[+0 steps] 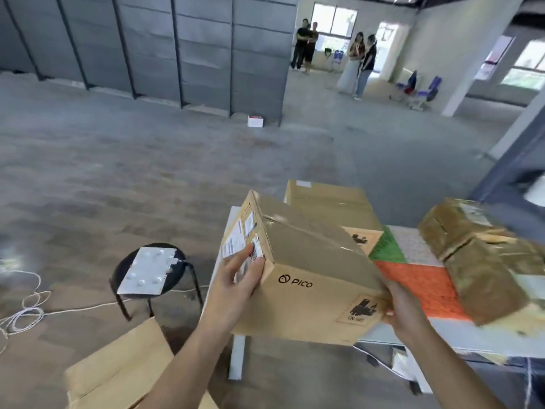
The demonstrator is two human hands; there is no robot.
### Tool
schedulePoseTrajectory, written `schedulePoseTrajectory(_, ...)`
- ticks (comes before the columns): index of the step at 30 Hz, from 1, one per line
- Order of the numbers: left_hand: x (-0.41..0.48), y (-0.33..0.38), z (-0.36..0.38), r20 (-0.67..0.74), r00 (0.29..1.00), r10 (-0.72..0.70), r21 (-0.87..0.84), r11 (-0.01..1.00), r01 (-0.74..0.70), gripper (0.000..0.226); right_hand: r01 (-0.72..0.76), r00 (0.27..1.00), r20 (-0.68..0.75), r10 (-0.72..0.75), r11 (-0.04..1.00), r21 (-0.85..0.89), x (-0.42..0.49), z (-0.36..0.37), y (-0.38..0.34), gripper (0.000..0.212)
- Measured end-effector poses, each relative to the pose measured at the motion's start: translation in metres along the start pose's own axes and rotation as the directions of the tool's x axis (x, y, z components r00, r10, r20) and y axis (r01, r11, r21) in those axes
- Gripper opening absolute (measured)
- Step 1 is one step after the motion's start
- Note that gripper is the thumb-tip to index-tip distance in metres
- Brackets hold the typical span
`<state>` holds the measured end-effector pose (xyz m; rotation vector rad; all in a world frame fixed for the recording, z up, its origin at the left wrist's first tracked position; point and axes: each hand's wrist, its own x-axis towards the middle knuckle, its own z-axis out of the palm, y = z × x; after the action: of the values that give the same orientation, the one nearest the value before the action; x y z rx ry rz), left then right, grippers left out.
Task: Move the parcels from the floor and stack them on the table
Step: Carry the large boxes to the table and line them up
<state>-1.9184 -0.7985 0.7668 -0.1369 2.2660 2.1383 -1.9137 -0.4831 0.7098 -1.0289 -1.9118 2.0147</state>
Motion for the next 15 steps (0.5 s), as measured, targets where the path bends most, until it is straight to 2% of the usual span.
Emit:
schedulePoseTrajectory(8,-0.07,0.026,0.132,0.224,0.971,0.079,-0.005,0.997,-0.08,0.037,-0.009,0.984,-0.176,0.034,0.99,0.141,-0.03,-0.163,0.017,0.013)
schedulePoseTrajectory(15,-0.136,0.044,0.227,0.359,0.928,0.098,0.142,0.977,-0.159,0.038,0.028,0.96,-0.278,0.041,0.97,0.241,-0.047,-0.292,0.04,0.021)
